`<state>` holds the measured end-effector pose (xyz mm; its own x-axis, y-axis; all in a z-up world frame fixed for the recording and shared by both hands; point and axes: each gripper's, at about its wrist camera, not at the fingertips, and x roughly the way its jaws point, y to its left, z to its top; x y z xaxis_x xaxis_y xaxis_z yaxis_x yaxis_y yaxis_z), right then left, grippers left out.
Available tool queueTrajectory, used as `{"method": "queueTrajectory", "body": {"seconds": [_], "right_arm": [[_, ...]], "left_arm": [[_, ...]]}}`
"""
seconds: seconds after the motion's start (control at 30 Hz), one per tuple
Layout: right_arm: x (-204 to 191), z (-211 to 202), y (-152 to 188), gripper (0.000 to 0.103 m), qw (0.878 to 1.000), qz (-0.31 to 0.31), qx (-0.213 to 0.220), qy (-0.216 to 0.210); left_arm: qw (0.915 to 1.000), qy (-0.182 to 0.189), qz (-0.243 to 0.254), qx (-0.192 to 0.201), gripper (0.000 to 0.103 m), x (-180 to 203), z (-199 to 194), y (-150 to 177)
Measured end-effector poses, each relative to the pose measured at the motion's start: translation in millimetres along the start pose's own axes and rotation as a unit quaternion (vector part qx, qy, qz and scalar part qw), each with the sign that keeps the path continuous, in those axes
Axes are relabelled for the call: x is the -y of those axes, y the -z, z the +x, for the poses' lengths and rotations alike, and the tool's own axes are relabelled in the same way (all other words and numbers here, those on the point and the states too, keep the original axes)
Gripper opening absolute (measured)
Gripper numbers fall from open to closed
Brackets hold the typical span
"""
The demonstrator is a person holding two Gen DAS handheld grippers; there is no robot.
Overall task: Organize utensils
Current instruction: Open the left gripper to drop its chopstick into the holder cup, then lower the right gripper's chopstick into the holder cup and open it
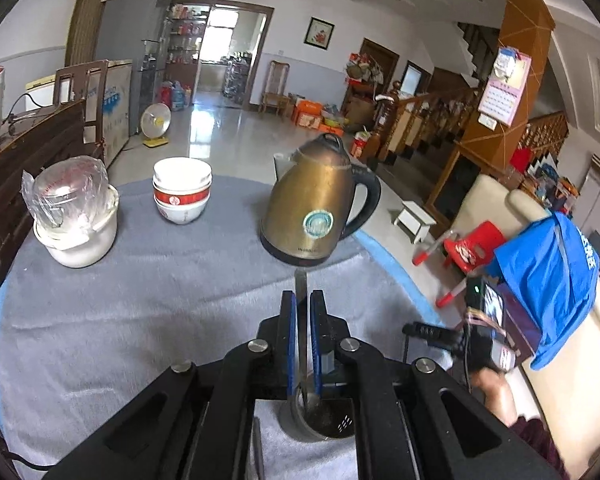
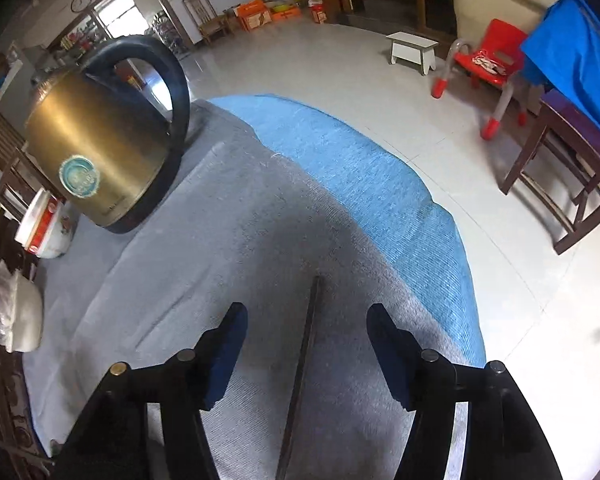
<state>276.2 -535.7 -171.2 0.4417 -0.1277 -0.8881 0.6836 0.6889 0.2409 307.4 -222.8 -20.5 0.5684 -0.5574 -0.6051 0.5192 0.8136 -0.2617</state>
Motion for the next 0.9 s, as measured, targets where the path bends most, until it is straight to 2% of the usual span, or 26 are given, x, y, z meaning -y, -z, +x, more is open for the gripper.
{"method": "queueTrajectory", "body": {"seconds": [0.03,0.07,0.1,0.17,0.23,0.3,0.37,0.5,0.67,0.77,0.9], "right_arm": [[-1.6,4.2,-0.5,0.052,1.0,-0.001,-0.005,0.009],[-4.0,9.2,-1.5,0.037,1.0,-0.007,-0.016,0.022],[-5.9,14.5,-1.7,0.037,0.999,-0.01,-0.025,0.023],[-10.6,26.3,0.1,0.035,0.998,-0.019,-0.048,0.039],[-19.6,27.8,2.4,0.03,0.996,-0.044,-0.038,0.064],[-24.9,28.3,4.6,0.016,0.994,-0.062,-0.028,0.085],[-27.5,27.3,6.1,0.01,0.992,-0.079,-0.019,0.097],[-17.7,14.1,11.1,0.006,0.996,-0.065,-0.004,0.062],[-12.3,-43.6,26.3,0.006,0.995,-0.061,0.075,-0.001],[-12.1,-90.4,43.2,0.006,0.987,-0.063,0.137,-0.054],[-13.7,-159.5,73.9,0.006,0.964,-0.06,0.235,-0.108]], "left_arm": [[1.0,0.004,0.001,-0.004,0.007,-1.9,-0.6,1.5],[0.9999,0.009,0.001,-0.007,0.008,-3.5,-1.5,2.5],[0.9998,0.015,0.002,-0.01,0.009,-5.5,-3.6,3.8],[0.9997,0.019,0.006,-0.011,0.02,-10.2,-10.1,7.0],[0.9999,0.015,0.005,-0.001,0.032,-18.6,-23.2,11.4],[0.9999,0.014,-0.001,0.009,0.035,-27.2,-34.7,14.8],[0.9998,0.009,-0.008,0.015,0.035,-38.5,-47.6,20.4],[0.9996,-0.008,-0.022,0.016,0.035,-58.9,-62.7,35.7],[0.9984,-0.042,-0.035,-0.016,0.035,-81.9,-65.6,61.9],[0.997,-0.051,-0.05,-0.028,0.035,-92.4,-68.2,80.1],[0.9957,-0.052,-0.066,-0.039,0.035,-99.0,-71.4,100.7]]}}
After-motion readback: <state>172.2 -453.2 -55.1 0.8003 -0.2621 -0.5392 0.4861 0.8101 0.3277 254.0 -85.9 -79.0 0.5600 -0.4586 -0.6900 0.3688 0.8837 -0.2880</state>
